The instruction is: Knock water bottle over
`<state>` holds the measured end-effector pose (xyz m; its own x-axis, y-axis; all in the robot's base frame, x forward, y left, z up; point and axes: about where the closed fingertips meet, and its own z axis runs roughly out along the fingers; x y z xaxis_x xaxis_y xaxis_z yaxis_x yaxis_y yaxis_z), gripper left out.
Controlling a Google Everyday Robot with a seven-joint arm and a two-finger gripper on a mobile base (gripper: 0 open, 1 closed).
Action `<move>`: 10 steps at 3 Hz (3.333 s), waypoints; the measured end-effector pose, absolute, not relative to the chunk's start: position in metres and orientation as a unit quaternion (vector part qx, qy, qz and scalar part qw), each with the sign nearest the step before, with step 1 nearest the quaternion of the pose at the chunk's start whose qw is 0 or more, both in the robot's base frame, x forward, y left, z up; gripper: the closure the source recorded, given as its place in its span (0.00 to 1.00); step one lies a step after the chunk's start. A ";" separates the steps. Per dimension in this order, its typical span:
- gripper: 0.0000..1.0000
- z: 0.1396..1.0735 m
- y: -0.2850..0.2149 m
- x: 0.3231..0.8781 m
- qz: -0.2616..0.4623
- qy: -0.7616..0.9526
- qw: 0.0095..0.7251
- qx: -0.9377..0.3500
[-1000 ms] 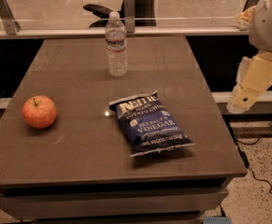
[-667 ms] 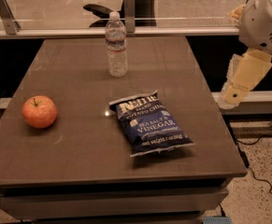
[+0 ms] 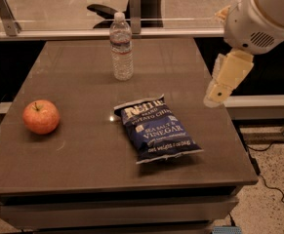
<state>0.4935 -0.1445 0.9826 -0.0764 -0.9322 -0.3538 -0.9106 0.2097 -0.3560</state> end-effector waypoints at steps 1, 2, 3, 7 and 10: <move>0.00 0.976 -0.122 0.508 -0.011 0.729 0.271 -0.628; 0.00 0.964 -0.080 0.538 -0.003 0.728 0.289 -0.621; 0.00 0.964 -0.080 0.538 -0.003 0.728 0.289 -0.621; 0.00 0.959 -0.042 0.570 0.008 0.717 0.364 -0.595; 0.00 0.947 0.001 0.614 0.087 0.669 0.413 -0.612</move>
Offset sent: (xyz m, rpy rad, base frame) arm 0.0456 0.0672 -0.0221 0.0701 -0.0246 -0.0003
